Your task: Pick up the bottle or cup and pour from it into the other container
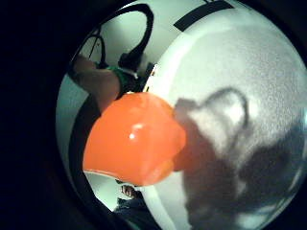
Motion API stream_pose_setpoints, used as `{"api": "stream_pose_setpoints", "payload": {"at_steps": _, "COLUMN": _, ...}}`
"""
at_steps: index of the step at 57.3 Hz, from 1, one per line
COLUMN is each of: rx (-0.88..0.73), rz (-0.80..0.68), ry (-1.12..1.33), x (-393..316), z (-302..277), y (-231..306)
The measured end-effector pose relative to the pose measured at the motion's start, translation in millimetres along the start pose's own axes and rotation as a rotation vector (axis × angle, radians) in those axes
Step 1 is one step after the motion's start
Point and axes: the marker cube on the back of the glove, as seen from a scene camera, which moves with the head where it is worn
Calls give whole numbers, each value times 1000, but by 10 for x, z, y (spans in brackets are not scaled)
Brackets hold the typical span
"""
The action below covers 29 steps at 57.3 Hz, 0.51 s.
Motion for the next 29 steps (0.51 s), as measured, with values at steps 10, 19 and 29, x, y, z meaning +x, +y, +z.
{"api": "stream_pose_setpoints", "payload": {"at_steps": 10, "rx": 21, "rz": -31, "ry": 103, "x": -109, "z": 13, "y": 140}}
{"api": "stream_pose_setpoints", "payload": {"at_steps": 19, "rx": 39, "rz": -149, "ry": 320, "x": -580, "z": 1, "y": 280}}
{"api": "stream_pose_setpoints", "payload": {"at_steps": 29, "rx": 28, "rz": -251, "ry": 726, "x": -1197, "z": 234, "y": 630}}
